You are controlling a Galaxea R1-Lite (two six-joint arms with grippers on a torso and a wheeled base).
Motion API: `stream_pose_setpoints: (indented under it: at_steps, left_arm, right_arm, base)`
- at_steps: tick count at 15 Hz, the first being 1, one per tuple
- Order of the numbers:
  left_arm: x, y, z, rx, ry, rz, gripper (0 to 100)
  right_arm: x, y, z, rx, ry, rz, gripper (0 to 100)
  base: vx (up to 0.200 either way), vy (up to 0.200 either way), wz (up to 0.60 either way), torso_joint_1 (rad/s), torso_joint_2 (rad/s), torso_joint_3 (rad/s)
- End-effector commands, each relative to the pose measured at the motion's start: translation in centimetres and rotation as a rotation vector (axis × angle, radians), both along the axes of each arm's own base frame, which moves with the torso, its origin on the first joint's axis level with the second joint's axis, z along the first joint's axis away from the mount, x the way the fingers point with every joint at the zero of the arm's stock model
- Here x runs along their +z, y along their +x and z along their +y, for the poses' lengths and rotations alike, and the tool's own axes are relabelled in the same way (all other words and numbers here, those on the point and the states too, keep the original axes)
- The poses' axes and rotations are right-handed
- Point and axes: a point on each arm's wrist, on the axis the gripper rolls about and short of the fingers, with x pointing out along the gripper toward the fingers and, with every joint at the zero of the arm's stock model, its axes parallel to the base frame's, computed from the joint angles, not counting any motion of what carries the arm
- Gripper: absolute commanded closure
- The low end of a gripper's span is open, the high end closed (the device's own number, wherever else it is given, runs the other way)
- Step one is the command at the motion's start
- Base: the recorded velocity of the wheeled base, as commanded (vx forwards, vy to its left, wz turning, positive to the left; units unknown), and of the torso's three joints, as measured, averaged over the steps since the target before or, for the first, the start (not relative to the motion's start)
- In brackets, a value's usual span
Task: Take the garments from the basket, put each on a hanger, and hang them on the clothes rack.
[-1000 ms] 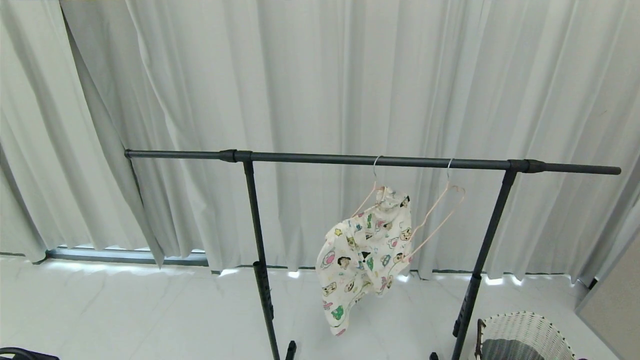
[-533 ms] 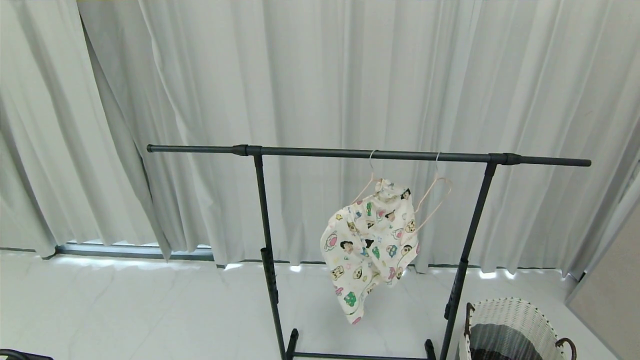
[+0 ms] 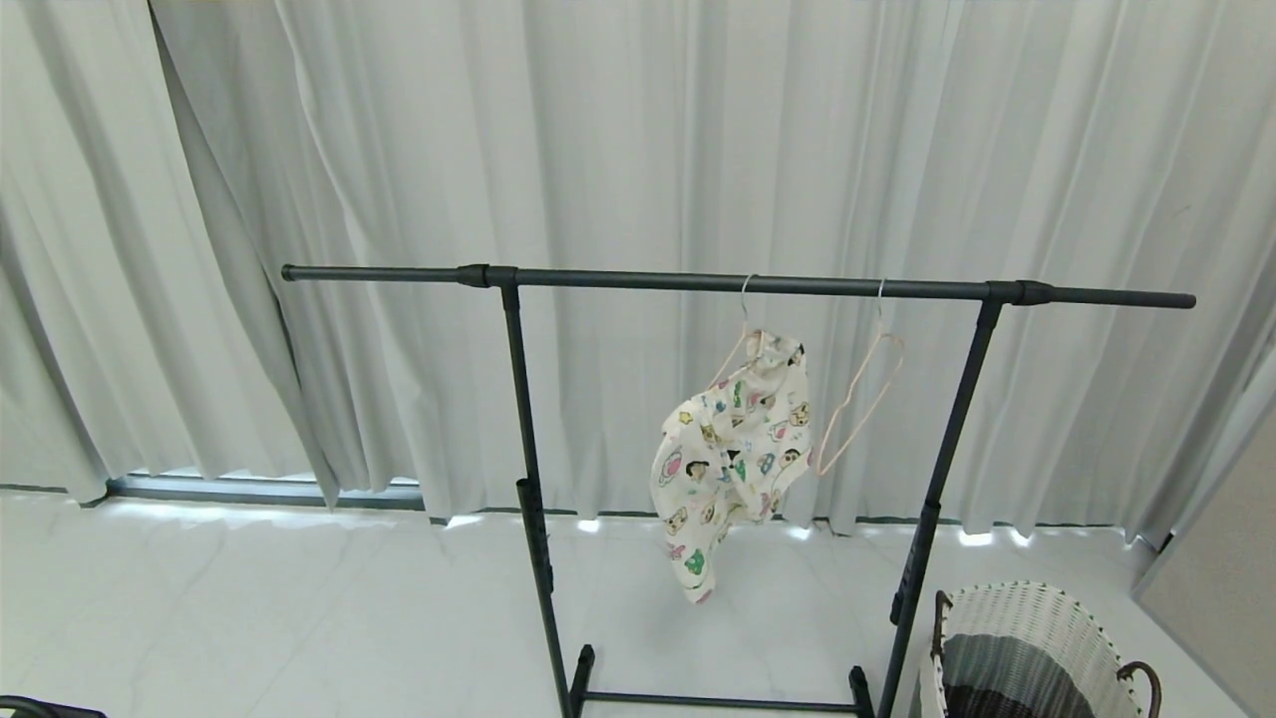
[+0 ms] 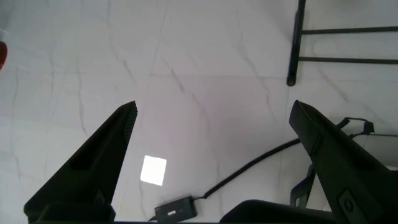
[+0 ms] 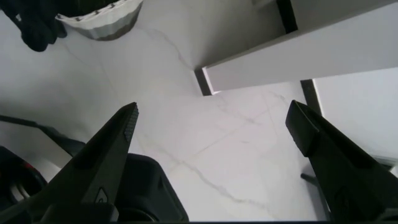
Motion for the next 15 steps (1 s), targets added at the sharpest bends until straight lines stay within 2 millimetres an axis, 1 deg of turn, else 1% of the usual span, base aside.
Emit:
stream_pose_setpoints:
  at_steps: [1,5,8,15]
  left_arm:
    - [0.00,0.00,0.00,0.007,-0.004,-0.003,0]
    - [0.00,-0.02,0.00,0.007,-0.004,-0.003,0]
    - [0.00,-0.02,0.00,0.004,-0.003,-0.002,0]
    - [0.08,-0.15,-0.04,-0.003,-0.003,-0.021,0]
  right_arm:
    - [-0.06,0.12,0.01,0.000,-0.001,0.013,0]
    - [-0.06,0.12,0.00,-0.009,0.003,0.008,0]
    - [-0.10,0.08,0.00,-0.049,0.022,-0.020,0]
    - [-0.14,0.14,0.01,-0.045,0.020,-0.011,0]
  base:
    - [0.000,0.000,0.00,-0.246,0.54,0.290]
    - [0.000,0.000,0.00,-0.249,0.55,0.298]
    - [0.000,0.000,0.00,-0.235,0.53,0.294]
    - [0.000,0.000,0.00,-0.212,0.50,0.294]
